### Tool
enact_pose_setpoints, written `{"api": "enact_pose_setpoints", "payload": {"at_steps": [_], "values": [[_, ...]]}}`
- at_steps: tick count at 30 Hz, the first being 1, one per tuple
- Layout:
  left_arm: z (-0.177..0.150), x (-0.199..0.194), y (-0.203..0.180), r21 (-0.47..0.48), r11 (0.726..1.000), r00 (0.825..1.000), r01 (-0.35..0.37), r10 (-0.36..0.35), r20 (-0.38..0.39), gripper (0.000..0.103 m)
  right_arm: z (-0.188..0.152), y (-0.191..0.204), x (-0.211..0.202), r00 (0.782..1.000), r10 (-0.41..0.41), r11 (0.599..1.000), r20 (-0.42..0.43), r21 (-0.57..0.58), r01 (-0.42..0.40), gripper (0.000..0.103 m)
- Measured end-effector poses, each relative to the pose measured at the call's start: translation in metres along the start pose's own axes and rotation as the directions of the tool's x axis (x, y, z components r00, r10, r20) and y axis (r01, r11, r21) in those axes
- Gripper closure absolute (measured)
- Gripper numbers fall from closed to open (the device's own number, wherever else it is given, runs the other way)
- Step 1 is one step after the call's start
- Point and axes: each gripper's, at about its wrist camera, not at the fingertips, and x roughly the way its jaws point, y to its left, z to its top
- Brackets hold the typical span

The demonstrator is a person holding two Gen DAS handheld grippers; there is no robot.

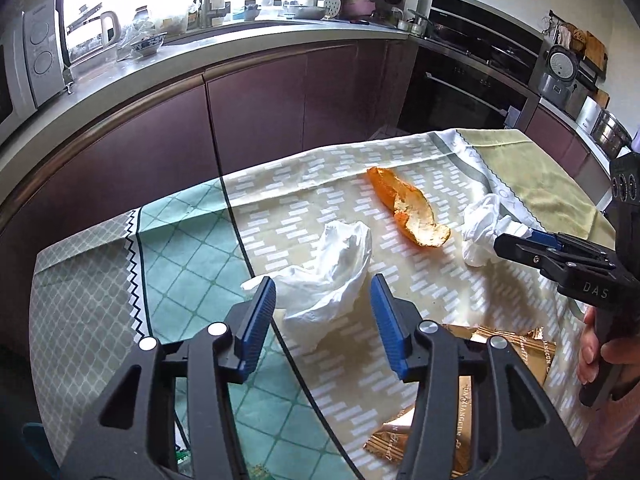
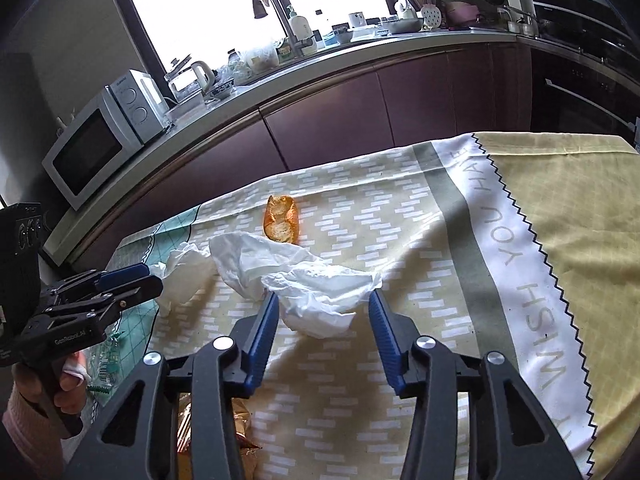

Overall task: Collect trash
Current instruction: 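Lift the tissues and carry both grippers to the teal bin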

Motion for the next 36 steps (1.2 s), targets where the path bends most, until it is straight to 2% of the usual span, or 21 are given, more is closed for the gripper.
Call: {"api": "enact_pose_setpoints", "payload": {"at_steps": [2,4,5,8,15,21,28,36], "values": [[-0.001,0.006,-0.002,0.009,1.000,1.000,0.007,-0.006,-0.018,0.075,-0.001,-0.001,0.000,1.000,0.008,1.000,-0.005,0.002,-0.008,0.076],[-0.002,0.011,-0.004,0.014,1.000,0.999,0.016,-0.016,-0.039,0.086,-0.001,-0.002,0.000,1.000,0.014,1.000,-0.007,0.001,-0.014,0.080],[-0.003,0.012,-0.005,0.014,1.000,0.999,0.024,-0.023,-0.039,0.090,-0.002,-0.002,0.000,1.000,0.015,1.000,-0.007,-0.001,-0.015,0.086],[-0.007,0.010,-0.008,0.016,0.999,0.999,0.029,-0.028,-0.030,0.095,-0.003,-0.002,-0.004,1.000,0.022,1.000,-0.003,-0.003,-0.022,0.095],[-0.019,-0.021,-0.004,-0.017,0.998,0.998,0.067,-0.067,0.020,0.097,-0.003,0.008,-0.025,0.997,0.065,0.998,0.035,-0.021,-0.065,0.098],[-0.036,-0.072,0.013,-0.072,0.993,0.991,0.095,-0.088,0.102,0.098,-0.005,0.027,-0.050,0.987,0.148,0.988,0.067,-0.046,-0.145,0.098],[-0.067,-0.140,0.047,-0.148,0.982,0.975,0.120,-0.089,0.203,0.098,-0.014,0.081,-0.068,0.963,0.262,0.957,0.062,-0.143,-0.251,0.098],[-0.122,-0.211,0.093,-0.242,0.967,0.962,0.081,-0.012,0.274,0.098,-0.035,0.156,-0.065,0.920,0.392,0.893,-0.017,-0.234,-0.385,0.098]]}}
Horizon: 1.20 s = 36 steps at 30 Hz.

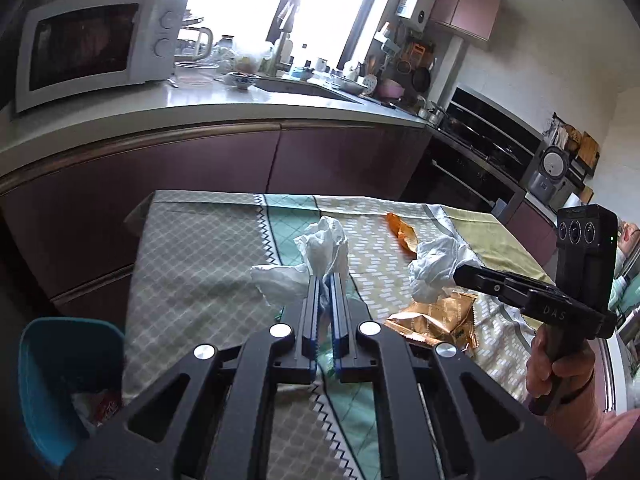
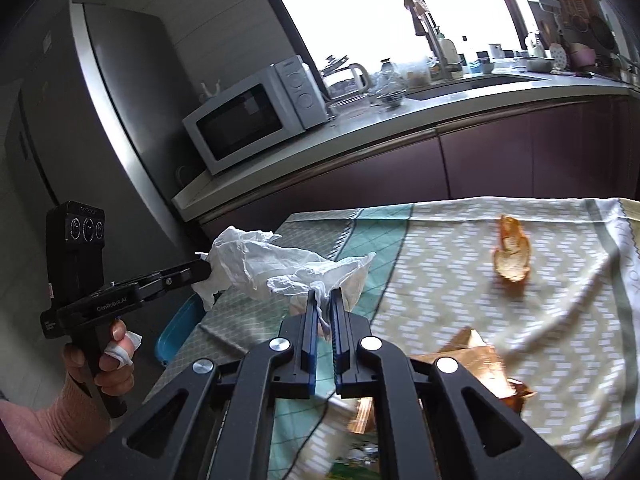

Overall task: Collect trash
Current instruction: 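Lift the tissues and carry both grippers to the teal bin, then open both grippers over the teal bin to drop the tissues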

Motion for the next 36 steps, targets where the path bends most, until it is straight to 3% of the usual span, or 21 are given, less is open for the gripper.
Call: {"api": "enact_pose_setpoints", "payload": {"at_steps": [10,18,26,36], "values": [[-0.042,-0.085,0.081,-0.107,0.983,0.987,-0.151,0.156,0.039,0.098,-0.008,0.089,0.062,0.980,0.154,0.980,-0.125,-0.105,-0.168,0.098],[-0.075,-0.123,0.142,-0.197,0.948,0.966,-0.249,0.257,0.016,0.097,-0.010,0.154,0.117,0.940,0.241,0.946,-0.243,-0.160,-0.283,0.098],[-0.102,-0.122,0.186,-0.266,0.912,0.948,-0.314,0.315,-0.039,0.097,-0.017,0.200,0.176,0.906,0.238,0.928,-0.351,-0.192,-0.318,0.098],[-0.116,-0.091,0.218,-0.296,0.890,0.938,-0.348,0.327,-0.118,0.096,-0.030,0.223,0.228,0.886,0.182,0.935,-0.427,-0.204,-0.291,0.097]]}}
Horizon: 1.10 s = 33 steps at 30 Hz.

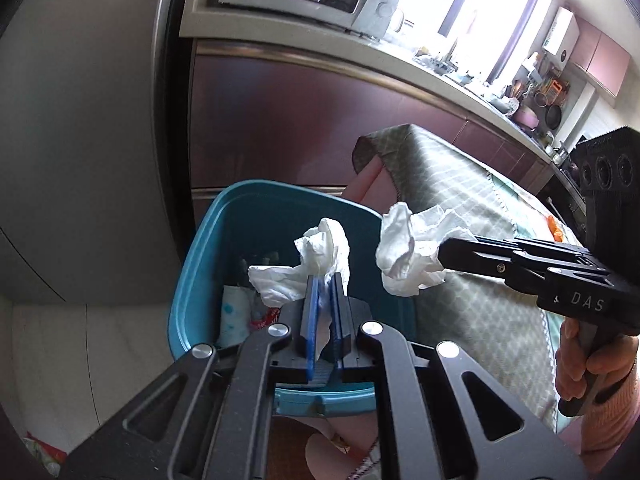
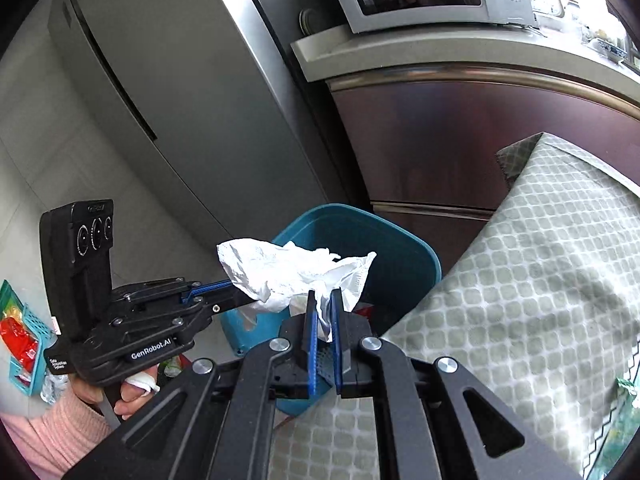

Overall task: Collect trash
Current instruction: 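Open both grippers over the teal bin to drop the tissues, then return both grippers to the table toward the gold wrappers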

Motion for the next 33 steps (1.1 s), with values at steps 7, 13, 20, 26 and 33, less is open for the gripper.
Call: {"api": "enact_pose_setpoints", "payload": {"at_steps": [7,13,20,26,33], "values": [[-0.003,0.025,0.005,-0.017,1.000,0.999,-0.016,0.015,-0.041,0.095,0.004,-0.004,0.023,0.999,-0.030,0.999,-0.038,0.013,0.030,0.090],[-0.003,0.038,0.004,-0.039,0.999,0.999,-0.006,0.004,-0.047,0.095,0.003,-0.012,0.030,0.998,-0.042,0.999,-0.049,0.024,0.043,0.088],[-0.002,0.034,-0.012,-0.007,1.000,1.000,0.018,-0.018,-0.024,0.091,-0.001,-0.019,0.020,0.999,-0.030,0.998,-0.026,0.046,0.031,0.088],[-0.001,0.010,-0.042,0.077,0.996,0.998,0.046,-0.049,0.032,0.084,-0.011,-0.016,-0.010,0.999,-0.031,0.999,0.020,0.020,0.030,0.082],[0.000,-0.013,-0.084,0.157,0.981,0.989,0.111,-0.124,0.077,0.078,-0.032,-0.021,-0.061,0.993,-0.053,0.998,0.106,0.022,0.050,0.081]]}}
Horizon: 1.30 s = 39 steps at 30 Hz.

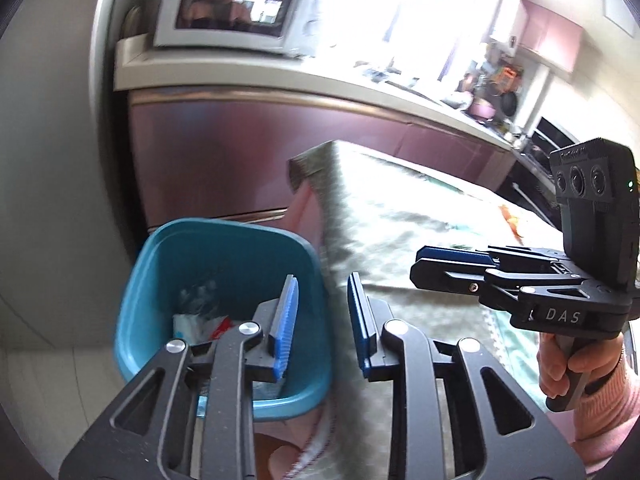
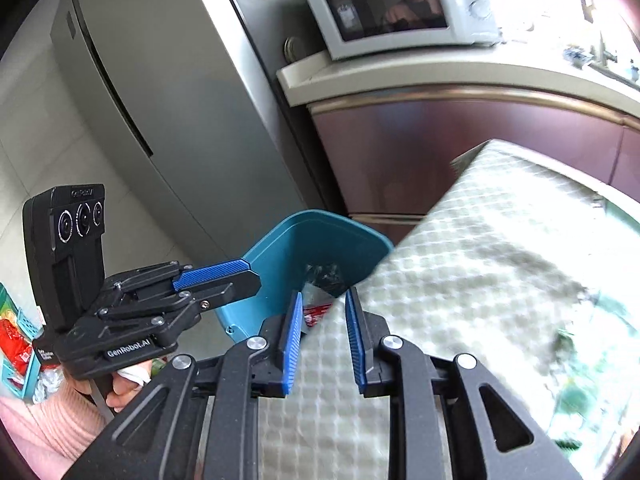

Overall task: Collect trash
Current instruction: 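Return both grippers to the table toward the gold wrappers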

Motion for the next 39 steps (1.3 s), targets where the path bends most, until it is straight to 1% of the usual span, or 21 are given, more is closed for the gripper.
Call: {"api": "enact_pose_setpoints", "payload": {"at_steps": [2,4,6,8,13,15,21,26,30,34,39], "values": [[0.002,-0.001,-0.016,0.024,0.999,1.000,0.023,-0.023,0.003,0.077,-0.006,-0.005,-0.016,1.000,0.003,1.000,0.021,0.011,-0.004,0.081],[0.003,-0.002,-0.033,0.057,0.998,0.999,0.033,-0.033,0.007,0.076,-0.011,-0.010,-0.032,0.999,-0.012,1.000,0.046,0.013,0.011,0.080],[0.003,-0.003,-0.051,0.086,0.995,0.998,0.057,-0.058,0.009,0.073,-0.017,-0.019,-0.050,0.997,-0.017,0.999,0.072,0.031,0.015,0.079],[0.002,-0.001,-0.069,0.117,0.990,0.997,0.076,-0.078,0.006,0.070,-0.025,-0.028,-0.069,0.994,-0.044,0.998,0.102,0.044,0.040,0.074],[-0.002,0.009,-0.108,0.168,0.977,0.992,0.130,-0.128,-0.023,0.064,-0.049,-0.051,-0.110,0.982,-0.116,0.991,0.152,0.090,0.103,0.069],[-0.005,0.014,-0.122,0.181,0.972,0.989,0.151,-0.146,-0.038,0.064,-0.059,-0.060,-0.124,0.973,-0.164,0.983,0.163,0.107,0.148,0.068],[-0.014,0.031,-0.155,0.209,0.956,0.978,0.206,-0.194,-0.079,0.064,-0.082,-0.091,-0.161,0.951,-0.242,0.961,0.192,0.185,0.207,0.068],[-0.020,0.045,-0.179,0.234,0.941,0.968,0.244,-0.223,-0.112,0.064,-0.098,-0.116,-0.191,0.923,-0.317,0.932,0.218,0.254,0.260,0.067],[-0.023,0.053,-0.196,0.247,0.930,0.960,0.272,-0.245,-0.135,0.064,-0.113,-0.135,-0.211,0.904,-0.362,0.908,0.227,0.304,0.287,0.067],[-0.026,0.060,-0.210,0.257,0.920,0.952,0.295,-0.262,-0.158,0.064,-0.125,-0.152,-0.224,0.891,-0.393,0.888,0.227,0.344,0.304,0.067],[-0.032,0.066,-0.227,0.266,0.908,0.942,0.322,-0.280,-0.185,0.064,-0.136,-0.165,-0.234,0.880,-0.419,0.869,0.222,0.379,0.318,0.066]]}}
